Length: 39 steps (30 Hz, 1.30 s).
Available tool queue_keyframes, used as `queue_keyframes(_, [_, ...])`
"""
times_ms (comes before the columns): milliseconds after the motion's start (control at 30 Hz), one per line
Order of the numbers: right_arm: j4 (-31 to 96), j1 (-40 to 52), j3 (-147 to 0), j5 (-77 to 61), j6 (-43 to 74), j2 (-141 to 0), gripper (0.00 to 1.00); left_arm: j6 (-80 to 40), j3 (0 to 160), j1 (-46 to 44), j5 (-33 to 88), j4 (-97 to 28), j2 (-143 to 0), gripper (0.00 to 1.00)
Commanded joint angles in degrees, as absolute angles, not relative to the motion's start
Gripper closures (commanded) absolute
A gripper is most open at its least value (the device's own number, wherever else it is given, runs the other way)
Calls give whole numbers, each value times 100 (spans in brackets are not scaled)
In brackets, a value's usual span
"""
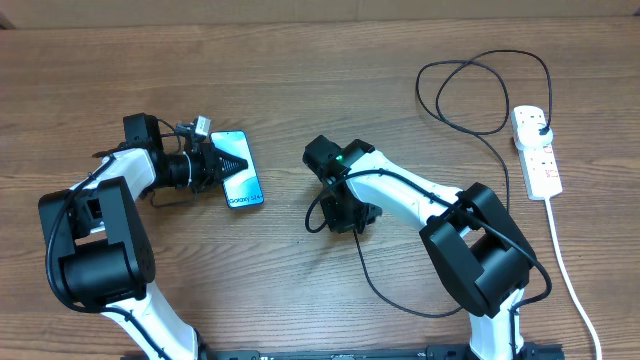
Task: Plug charger to phone and switch on socket
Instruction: 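Lower the right gripper and grasp the cable just behind the plug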
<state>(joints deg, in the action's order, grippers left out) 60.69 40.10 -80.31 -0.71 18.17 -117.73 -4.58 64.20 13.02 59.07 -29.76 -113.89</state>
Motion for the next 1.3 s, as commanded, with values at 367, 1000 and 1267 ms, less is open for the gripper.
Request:
queue_keyframes(367, [5830,3820,-8134,-97,2016,-11907,52,-539,6423,1317,6066,-2974,-11187,96])
queue_keyframes(1000, [5865,3640,-8134,-274,2016,-11907,85,-539,6423,1317,6066,-2974,-11187,96])
queue_keyframes(1267, [5813,3640,-8134,-279,2018,-11907,94,-539,6423,1317,6069,-2971,-11187,96])
